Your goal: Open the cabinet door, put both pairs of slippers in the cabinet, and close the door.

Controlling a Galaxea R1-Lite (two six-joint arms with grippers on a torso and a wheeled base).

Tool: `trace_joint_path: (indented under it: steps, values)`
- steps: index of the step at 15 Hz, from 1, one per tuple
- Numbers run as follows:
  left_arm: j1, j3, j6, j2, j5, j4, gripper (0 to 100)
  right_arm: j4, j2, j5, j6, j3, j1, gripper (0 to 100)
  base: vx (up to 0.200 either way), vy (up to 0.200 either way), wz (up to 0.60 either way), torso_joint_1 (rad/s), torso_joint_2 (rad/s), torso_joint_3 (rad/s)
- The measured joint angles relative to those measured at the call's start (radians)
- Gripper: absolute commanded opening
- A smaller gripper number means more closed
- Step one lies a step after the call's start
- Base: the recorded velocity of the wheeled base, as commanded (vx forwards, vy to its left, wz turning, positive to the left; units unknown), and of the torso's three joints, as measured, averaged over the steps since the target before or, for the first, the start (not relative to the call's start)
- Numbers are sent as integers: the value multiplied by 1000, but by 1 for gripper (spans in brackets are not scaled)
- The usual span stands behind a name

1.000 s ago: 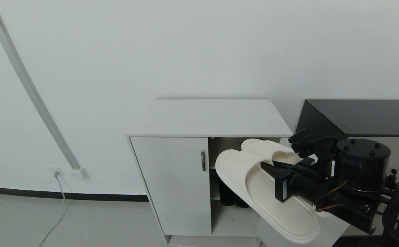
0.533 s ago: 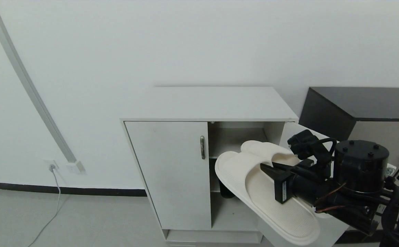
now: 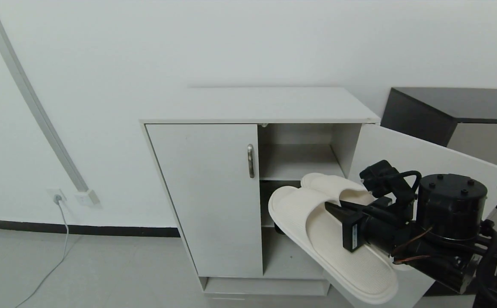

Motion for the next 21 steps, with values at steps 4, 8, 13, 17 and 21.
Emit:
trace_joint_path:
  steps: [4,8,13,17,21]
  values:
    - [0,0,0,0,0,0,0,-11,1,-1,0,14,0,0,0,0,0,-128,470,342]
    - [0,0,6,0,-3,0,0,-12,6,0,0,16,0,0,0,0,0,-83,450,370]
    - [0,0,4,0,-3,0,0,-12,27,-5,0,17,2,0,0,0,0,-23,354,330]
    - [0,0,4,0,-3,0,0,-13,37,-7,0,21,12,0,0,0,0,-2,38,35]
    - [0,0,4,0,-3,0,0,-35,47,-100,-31,22,40,0,0,0,0,0,0,0]
